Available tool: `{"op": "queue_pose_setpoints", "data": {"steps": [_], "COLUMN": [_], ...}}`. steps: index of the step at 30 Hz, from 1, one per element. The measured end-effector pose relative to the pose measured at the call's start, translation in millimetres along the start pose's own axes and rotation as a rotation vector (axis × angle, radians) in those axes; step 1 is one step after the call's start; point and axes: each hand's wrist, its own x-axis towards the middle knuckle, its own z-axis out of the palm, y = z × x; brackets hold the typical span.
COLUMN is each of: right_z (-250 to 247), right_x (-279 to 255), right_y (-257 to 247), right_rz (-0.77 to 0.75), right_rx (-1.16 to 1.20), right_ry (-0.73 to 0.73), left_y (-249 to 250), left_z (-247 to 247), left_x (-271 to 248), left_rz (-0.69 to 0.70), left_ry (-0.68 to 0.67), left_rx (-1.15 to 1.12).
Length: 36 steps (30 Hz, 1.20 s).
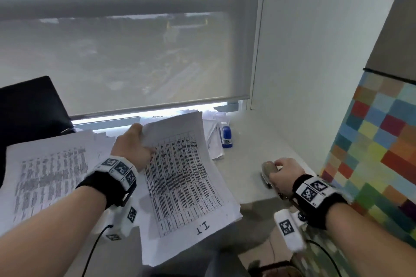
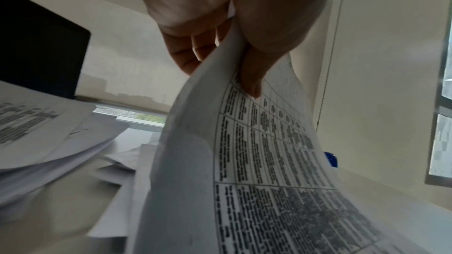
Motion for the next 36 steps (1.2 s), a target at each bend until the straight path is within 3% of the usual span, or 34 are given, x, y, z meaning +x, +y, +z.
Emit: {"op": "queue_pose_setpoints", "data": {"steps": [7, 10, 13, 19, 23, 27, 29, 31, 34, 36], "right_z": [12.8, 19.1, 28.3, 72.7, 76.1, 63.6, 53.6, 36.4, 16.4, 11.5], "right_x": [57.5, 80.7, 97.2, 136.6, 138.3, 128.0, 113.4, 94.4, 57.6, 29.9], "right_y": [-59.5, -98.5, -138.4, -155.3, -155.5, -151.6, -152.3, -155.7, -160.2, -161.9], "right_rz": [-0.025, -0.143, -0.18, 0.027, 0.099, 0.075, 0.043, -0.027, -0.098, -0.142], "right_rx": [-0.104, -0.131, 0.006, 0.17, 0.23, 0.712, 1.084, 1.326, 1.406, 1.327], "right_ry": [0.053, 0.14, 0.075, -0.04, 0.071, 0.168, 0.095, -0.08, -0.352, -0.427], "left_y": [-35.6, -44.2, -52.8, -70.4, -81.7, -86.5, -84.7, -79.6, -68.8, -58.9], "left_z": [-7.7, -7.8, -6.6, -1.5, 0.1, -4.3, -8.9, -15.3, -26.6, -36.6], "left_x": [12.2, 19.7, 27.8, 32.3, 34.6, 37.8, 37.2, 32.5, 21.5, 12.7], "left_rz": [-0.09, -0.089, -0.094, -0.117, -0.113, -0.138, -0.149, -0.142, -0.101, -0.071], "left_ry": [0.004, 0.011, -0.03, -0.091, -0.074, -0.046, -0.037, -0.028, -0.016, -0.004], "left_rx": [-0.042, -0.083, -0.138, -0.234, -0.264, -0.312, -0.367, -0.402, -0.411, -0.434]}}
